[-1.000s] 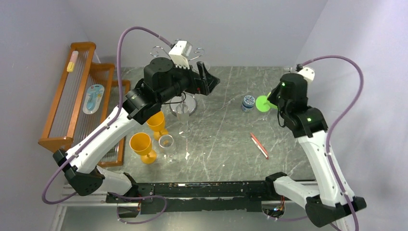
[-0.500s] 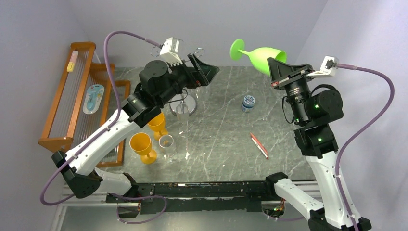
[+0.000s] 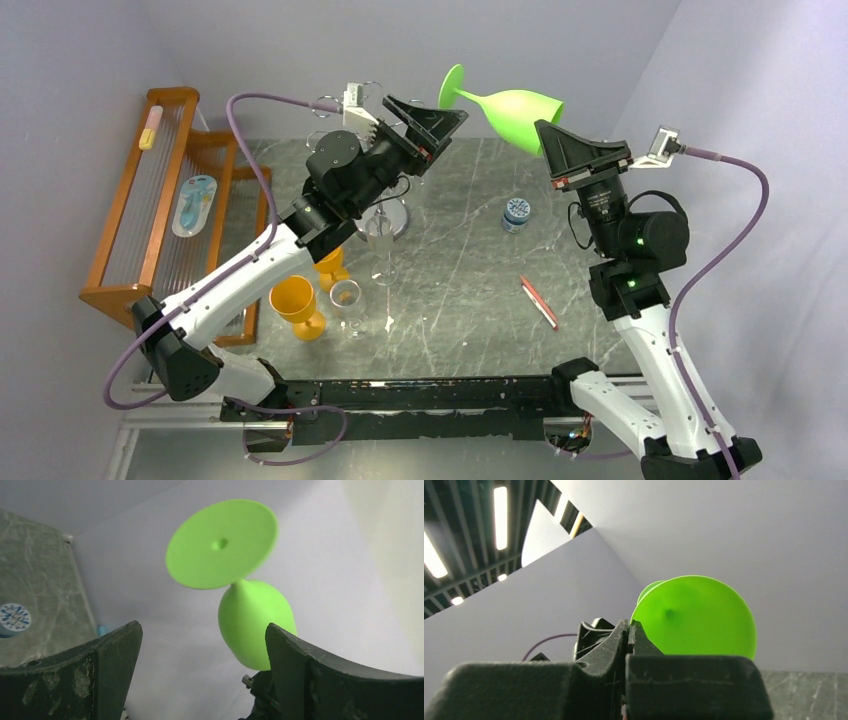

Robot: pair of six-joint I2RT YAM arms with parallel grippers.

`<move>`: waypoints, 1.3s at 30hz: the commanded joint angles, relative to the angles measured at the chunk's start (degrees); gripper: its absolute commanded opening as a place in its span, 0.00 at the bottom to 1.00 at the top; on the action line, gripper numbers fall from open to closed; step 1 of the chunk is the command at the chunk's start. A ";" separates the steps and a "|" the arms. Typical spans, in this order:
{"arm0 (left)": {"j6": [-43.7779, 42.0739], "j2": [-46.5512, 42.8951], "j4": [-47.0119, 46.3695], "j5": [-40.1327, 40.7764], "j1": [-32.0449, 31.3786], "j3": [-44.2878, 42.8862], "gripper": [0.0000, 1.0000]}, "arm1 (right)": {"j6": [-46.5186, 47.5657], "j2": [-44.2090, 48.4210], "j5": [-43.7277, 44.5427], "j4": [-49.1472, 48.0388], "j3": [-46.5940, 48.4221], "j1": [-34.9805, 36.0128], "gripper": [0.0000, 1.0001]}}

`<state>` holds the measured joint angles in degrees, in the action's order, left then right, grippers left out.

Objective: Place the wine glass upside down on the wine glass rack

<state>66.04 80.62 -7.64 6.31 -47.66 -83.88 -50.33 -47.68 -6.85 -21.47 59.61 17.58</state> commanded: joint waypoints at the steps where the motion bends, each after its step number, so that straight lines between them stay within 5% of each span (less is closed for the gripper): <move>1: 8.13 0.75 -9.37 5.10 0.23 0.12 0.96 | -2.88 -0.20 -1.01 -9.49 -0.67 -0.21 0.00; 15: 7.28 9.21 -26.46 10.99 -0.55 -5.66 0.81 | -8.07 -0.84 -3.92 -16.51 -4.71 -0.21 0.00; 23: 3.01 10.35 -34.16 17.55 -2.12 -6.24 0.61 | -8.93 -0.40 -3.87 -16.49 -6.27 -0.11 0.00; 31: 2.66 10.13 -38.51 16.34 -3.04 -3.93 0.92 | -12.48 -2.75 0.28 -20.29 -6.67 -0.10 0.00; 39: -0.20 9.74 -38.58 17.84 -4.06 -3.38 0.96 | -12.70 -6.35 3.20 -24.41 -5.03 -0.12 0.00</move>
<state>68.60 91.09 -41.98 21.74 -50.89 -87.18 -62.85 -52.99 -5.85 -42.26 53.54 17.61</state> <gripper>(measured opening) 0.961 0.013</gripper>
